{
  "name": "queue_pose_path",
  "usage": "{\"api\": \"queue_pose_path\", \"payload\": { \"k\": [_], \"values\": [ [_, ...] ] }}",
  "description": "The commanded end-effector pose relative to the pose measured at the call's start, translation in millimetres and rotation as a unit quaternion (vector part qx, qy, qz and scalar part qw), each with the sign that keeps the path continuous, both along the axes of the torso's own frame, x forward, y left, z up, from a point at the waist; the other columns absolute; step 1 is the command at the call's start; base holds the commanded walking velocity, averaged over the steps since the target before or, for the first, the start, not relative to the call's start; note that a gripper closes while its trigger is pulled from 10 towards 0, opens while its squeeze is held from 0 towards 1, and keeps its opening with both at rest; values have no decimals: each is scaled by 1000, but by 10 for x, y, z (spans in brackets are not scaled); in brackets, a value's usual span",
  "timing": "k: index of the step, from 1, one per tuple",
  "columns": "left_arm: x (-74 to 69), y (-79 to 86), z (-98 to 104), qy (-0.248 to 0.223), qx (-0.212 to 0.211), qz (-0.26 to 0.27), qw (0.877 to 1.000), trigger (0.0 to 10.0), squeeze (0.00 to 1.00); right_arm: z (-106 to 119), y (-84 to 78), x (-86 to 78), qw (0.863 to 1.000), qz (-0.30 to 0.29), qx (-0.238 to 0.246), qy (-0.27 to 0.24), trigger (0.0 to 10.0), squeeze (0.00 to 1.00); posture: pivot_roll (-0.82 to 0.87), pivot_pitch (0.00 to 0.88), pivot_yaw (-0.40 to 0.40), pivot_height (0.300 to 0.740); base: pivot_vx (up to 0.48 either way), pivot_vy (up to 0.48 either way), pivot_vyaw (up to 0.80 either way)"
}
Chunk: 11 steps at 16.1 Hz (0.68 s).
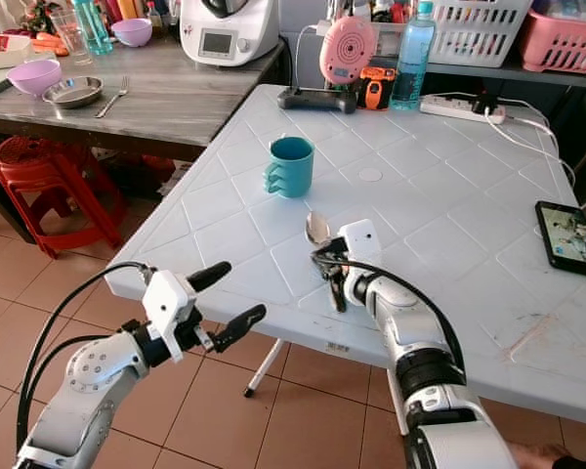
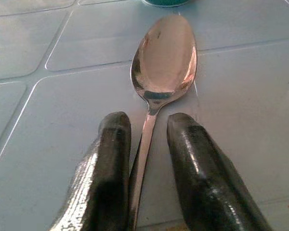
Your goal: Setting the table
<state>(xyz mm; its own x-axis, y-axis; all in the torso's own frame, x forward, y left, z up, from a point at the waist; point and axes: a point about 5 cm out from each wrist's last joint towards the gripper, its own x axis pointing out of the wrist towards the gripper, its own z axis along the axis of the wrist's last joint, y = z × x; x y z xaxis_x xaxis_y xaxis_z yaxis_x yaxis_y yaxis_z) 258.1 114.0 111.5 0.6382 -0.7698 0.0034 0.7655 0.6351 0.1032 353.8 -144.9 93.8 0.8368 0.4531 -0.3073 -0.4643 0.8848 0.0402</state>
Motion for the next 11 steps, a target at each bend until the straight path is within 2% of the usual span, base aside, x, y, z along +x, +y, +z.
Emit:
{"api": "queue_pose_path", "payload": {
  "k": [1, 7, 11],
  "values": [
    [-20, 14, 15, 0, 5, -5, 1000, 10000, 0, -192, 25, -85, 999, 4, -2, 48, 0, 0, 36, 83, 37, 740, 0, 0, 0],
    [-27, 21, -37, 5, 7, -6, 1000, 10000, 0, -271, 67, -144, 998, 0, 11, 62, 0, 0, 34, 82, 41, 740, 0, 0, 0],
    [-43, 28, -73, 9, 6, -8, 1000, 10000, 0, -327, 32, -174, 997, -34, 21, 70, 0, 0, 29, 76, 41, 740, 0, 0, 0]
  ]
}}
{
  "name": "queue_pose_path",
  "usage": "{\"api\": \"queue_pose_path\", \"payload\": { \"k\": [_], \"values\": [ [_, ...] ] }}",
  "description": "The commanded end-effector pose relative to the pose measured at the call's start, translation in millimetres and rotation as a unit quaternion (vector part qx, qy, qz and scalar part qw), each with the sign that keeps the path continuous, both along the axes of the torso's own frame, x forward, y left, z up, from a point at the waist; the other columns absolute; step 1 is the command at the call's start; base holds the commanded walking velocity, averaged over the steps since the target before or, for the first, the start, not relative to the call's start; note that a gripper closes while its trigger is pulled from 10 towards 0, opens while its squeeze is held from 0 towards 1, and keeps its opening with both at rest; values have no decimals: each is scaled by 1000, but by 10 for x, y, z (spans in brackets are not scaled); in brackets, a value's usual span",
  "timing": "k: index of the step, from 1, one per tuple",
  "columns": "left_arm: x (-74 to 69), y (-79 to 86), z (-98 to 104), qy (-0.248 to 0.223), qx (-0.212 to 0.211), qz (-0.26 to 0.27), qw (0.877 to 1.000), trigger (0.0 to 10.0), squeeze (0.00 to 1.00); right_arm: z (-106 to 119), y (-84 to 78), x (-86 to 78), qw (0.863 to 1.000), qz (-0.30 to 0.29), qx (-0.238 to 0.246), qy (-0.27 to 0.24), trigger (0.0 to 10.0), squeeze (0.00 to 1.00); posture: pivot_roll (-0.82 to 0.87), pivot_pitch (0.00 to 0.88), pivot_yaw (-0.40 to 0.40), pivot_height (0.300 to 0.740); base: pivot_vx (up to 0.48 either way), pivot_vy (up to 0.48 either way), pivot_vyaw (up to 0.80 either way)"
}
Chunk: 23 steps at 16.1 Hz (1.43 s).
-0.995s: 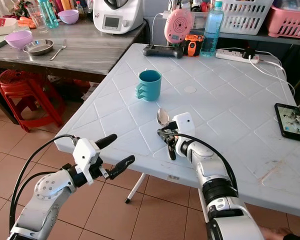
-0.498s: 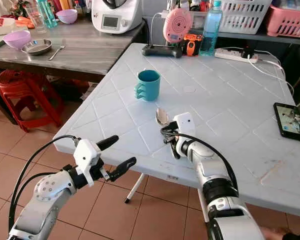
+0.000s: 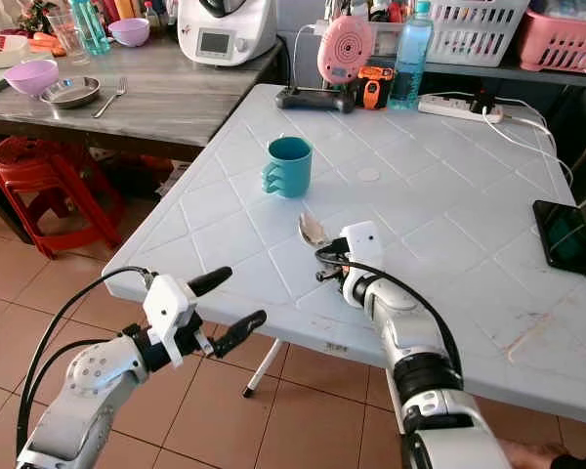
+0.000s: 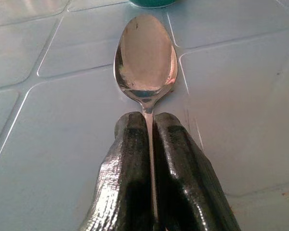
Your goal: Setting the table
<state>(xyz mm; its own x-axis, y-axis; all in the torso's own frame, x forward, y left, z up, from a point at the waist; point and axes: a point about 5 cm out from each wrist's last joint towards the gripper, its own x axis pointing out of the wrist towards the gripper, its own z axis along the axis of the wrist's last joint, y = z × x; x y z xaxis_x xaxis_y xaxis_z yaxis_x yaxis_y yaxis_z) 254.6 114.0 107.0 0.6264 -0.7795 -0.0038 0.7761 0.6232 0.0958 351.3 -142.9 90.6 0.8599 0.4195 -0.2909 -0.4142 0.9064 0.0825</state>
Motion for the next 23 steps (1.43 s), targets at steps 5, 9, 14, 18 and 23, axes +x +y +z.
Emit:
{"api": "queue_pose_path", "payload": {
  "k": [5, 9, 14, 18, 23],
  "values": [
    [-2, 25, -46, 3, 7, 2, 1000, 10000, 0, -194, 74, -114, 995, -78, 56, 34, 0, 0, 23, 73, 44, 740, 0, 0, 0],
    [128, 85, -26, -13, 11, 83, 996, 10000, 0, 185, 27, -147, 988, -119, 86, -54, 0, 0, 15, 71, 35, 740, 0, 0, 0],
    [346, 115, 40, -8, -30, 200, 979, 10000, 0, 519, -298, -403, 969, -189, 79, -136, 10000, 0, -11, 58, 32, 740, 0, 0, 0],
    [454, 117, 32, 27, -77, 246, 966, 10000, 0, 449, -368, -559, 970, -201, 68, -121, 10000, 0, -30, 51, 41, 740, 0, 0, 0],
    [479, 60, 25, 33, -86, 247, 965, 10000, 0, 467, -334, -636, 970, -200, 46, -131, 10000, 0, -42, 41, 43, 740, 0, 171, -595]
  ]
}}
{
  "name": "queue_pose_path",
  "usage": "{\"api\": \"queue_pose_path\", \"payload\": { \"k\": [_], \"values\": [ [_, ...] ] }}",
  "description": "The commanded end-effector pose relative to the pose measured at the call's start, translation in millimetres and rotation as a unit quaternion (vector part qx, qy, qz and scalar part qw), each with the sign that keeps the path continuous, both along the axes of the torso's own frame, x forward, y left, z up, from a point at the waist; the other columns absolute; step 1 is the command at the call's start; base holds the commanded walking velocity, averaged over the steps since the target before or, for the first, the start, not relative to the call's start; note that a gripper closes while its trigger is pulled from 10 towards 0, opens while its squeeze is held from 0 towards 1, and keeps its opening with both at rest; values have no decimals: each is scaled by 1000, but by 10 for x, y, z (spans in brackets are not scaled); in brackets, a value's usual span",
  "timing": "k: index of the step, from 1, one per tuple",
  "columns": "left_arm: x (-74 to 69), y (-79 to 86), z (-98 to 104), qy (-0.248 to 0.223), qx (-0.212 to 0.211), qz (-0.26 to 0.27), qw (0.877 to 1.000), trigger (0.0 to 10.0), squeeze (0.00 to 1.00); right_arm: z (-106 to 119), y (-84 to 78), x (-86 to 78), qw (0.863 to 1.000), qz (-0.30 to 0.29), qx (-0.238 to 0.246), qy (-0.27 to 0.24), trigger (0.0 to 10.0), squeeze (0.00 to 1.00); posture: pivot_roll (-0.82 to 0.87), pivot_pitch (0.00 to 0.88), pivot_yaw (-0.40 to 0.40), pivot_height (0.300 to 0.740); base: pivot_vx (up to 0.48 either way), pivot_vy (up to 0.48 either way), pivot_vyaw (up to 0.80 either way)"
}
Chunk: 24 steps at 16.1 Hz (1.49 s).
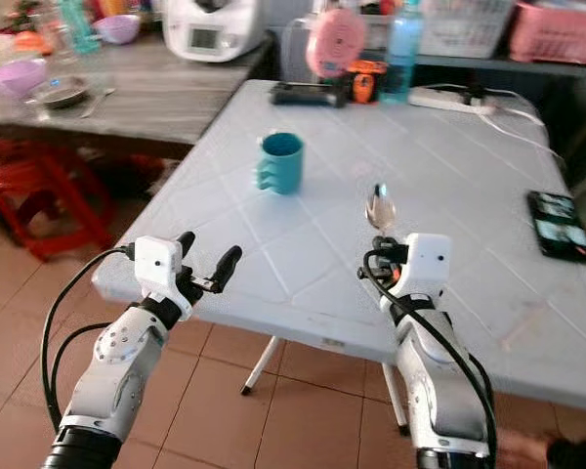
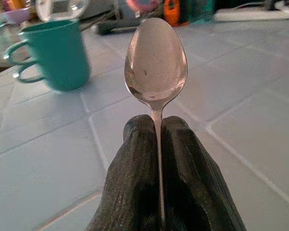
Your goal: Setting the table
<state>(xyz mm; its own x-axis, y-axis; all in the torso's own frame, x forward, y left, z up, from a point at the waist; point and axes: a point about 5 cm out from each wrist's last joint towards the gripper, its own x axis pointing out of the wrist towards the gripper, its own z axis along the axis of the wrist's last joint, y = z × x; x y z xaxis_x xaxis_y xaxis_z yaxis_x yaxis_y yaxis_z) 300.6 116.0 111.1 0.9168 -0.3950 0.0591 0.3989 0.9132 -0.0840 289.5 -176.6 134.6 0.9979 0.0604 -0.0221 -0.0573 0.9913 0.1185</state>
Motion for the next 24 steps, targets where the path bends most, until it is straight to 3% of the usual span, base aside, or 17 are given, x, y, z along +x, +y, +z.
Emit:
{"api": "queue_pose_path", "payload": {
  "k": [1, 6, 17, 24],
  "values": [
    [22, 45, -22, 6, 4, 11, 1000, 10000, 0, 26, 9, -24, 1000, -5, -3, -2, 10000, 0, -42, 38, 42, 740, 0, 319, -800],
    [45, 31, -2, 1, 5, 11, 1000, 10000, 0, -4, 48, -40, 1000, 4, -8, 0, 10000, 0, -37, 30, 46, 740, 0, 342, -686],
    [61, 40, -17, 0, 12, 14, 1000, 10000, 0, 10, 125, -46, 1000, 26, -6, -9, 10000, 0, -34, 27, 55, 740, 0, 381, 0],
    [66, 34, -30, 2, 14, 15, 1000, 10000, 0, 21, 113, -41, 1000, 21, -2, -12, 10000, 0, -35, 28, 55, 740, 0, 392, 384]
  ]
}}
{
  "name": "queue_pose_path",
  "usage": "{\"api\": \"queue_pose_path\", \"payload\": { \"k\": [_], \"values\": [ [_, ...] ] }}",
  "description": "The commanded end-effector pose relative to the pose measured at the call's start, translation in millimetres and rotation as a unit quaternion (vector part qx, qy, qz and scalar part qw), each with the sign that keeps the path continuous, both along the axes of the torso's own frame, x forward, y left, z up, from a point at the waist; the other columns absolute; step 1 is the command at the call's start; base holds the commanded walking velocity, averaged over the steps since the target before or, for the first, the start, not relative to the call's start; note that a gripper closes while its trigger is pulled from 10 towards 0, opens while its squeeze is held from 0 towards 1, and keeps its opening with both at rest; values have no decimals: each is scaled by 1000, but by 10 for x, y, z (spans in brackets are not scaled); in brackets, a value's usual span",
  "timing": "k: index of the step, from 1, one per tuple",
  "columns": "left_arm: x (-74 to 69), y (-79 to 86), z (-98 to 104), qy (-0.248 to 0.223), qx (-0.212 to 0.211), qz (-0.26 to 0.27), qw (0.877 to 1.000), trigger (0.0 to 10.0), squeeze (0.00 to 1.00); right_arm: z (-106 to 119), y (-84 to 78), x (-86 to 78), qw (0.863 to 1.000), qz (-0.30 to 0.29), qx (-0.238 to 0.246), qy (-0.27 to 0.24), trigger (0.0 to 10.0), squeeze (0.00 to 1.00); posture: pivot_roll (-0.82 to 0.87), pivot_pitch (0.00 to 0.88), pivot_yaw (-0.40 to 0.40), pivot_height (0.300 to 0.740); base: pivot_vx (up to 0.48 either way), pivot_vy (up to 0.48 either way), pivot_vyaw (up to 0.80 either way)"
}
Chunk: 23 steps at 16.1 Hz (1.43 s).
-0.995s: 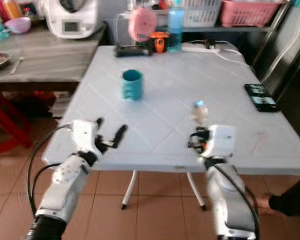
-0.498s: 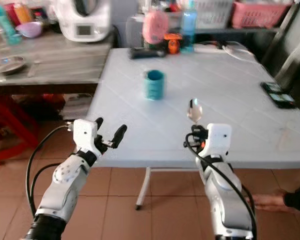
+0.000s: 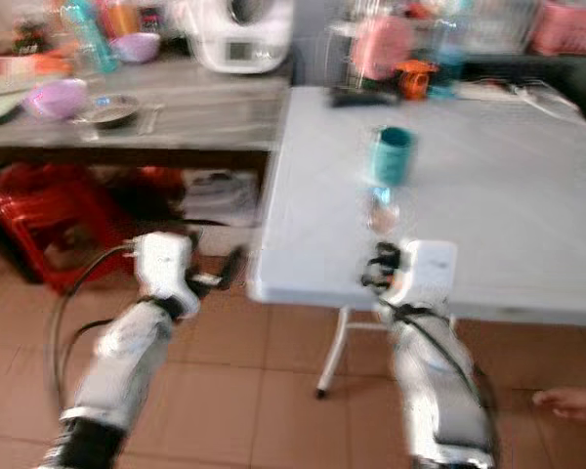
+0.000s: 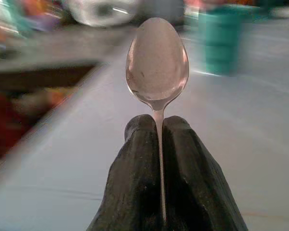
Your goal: Setting the table
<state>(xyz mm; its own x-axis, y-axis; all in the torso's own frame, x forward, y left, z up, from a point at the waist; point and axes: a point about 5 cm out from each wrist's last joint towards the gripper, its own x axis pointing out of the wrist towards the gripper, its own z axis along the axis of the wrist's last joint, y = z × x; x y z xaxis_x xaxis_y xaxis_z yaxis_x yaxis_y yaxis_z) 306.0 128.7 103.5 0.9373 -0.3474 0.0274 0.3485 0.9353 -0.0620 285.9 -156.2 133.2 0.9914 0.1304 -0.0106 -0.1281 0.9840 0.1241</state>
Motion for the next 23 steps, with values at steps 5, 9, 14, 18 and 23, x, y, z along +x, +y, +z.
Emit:
{"api": "queue_pose_path", "payload": {
  "k": [5, 9, 14, 18, 23],
  "values": [
    [11, -104, 34, -8, 0, -11, 1000, 10000, 0, 33, -94, -6, 1000, -14, -5, -5, 10000, 0, -38, 30, 53, 740, 0, 401, 291],
    [22, -145, 47, -10, -3, -11, 1000, 10000, 0, 33, -88, -10, 1000, -14, -4, -5, 10000, 0, -39, 30, 52, 740, 0, 443, 455],
    [21, -153, 44, -10, -2, -13, 1000, 10000, 0, 33, -79, -8, 1000, -14, -3, -5, 10000, 0, -39, 30, 52, 740, 0, 461, 449],
    [23, -156, 41, -11, -8, -12, 1000, 10000, 0, 24, -63, -10, 1000, -13, -2, -4, 10000, 0, -40, 28, 53, 740, 0, 464, 306],
    [-42, -228, 110, -29, -30, -71, 997, 10000, 0, 20, -76, -14, 1000, -20, 2, -4, 10000, 0, -40, 28, 55, 740, 54, 0, 0]
  ]
}}
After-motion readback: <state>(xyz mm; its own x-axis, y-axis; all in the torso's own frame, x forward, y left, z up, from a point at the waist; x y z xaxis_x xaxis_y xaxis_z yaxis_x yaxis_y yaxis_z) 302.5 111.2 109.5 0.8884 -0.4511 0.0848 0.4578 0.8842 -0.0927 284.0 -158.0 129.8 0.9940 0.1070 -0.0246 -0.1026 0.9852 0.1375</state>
